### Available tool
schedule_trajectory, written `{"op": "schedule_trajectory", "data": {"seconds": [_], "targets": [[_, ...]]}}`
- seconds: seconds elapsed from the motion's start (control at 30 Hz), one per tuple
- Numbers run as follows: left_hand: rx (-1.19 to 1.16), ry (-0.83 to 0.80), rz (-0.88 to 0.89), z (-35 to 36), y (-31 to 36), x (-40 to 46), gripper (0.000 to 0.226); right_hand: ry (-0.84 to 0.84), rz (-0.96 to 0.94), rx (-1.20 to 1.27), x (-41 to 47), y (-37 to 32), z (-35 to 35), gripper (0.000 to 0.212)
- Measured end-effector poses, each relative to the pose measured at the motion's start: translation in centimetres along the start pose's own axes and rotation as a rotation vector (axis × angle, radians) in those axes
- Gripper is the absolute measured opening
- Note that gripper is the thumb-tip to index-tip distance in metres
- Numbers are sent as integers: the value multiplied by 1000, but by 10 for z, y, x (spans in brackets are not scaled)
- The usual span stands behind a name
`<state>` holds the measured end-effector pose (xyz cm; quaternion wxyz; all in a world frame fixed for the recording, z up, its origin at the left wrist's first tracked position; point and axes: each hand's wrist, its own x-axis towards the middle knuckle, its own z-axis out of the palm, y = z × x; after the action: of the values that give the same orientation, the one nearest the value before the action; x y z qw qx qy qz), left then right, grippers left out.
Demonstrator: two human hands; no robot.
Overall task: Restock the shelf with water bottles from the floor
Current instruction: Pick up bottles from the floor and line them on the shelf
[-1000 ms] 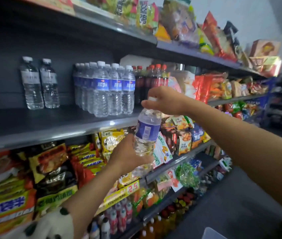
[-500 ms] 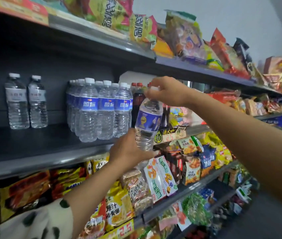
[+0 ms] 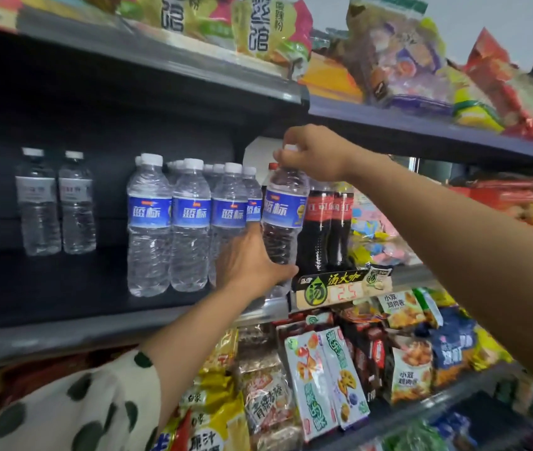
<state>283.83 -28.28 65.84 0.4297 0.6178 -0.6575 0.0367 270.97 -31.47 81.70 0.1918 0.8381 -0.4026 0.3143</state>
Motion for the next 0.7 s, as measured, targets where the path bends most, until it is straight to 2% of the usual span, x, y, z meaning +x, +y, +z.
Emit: {"op": "schedule_trajectory", "data": {"seconds": [0.1,0.33,0.5,0.7], "targets": [[12,-9,-26,8,0,9,81,7,-15,54,9,9,14,27],[23,-20,-25,8,-24,13,34,-84,-80,97,34,22,52,22],[36,-45,-57,21,-39,16,29,-180,-95,138,58,29,71,5],[20,-51,-59,29,-46,18,23,-264,-116,188,67,40,83,9]]}}
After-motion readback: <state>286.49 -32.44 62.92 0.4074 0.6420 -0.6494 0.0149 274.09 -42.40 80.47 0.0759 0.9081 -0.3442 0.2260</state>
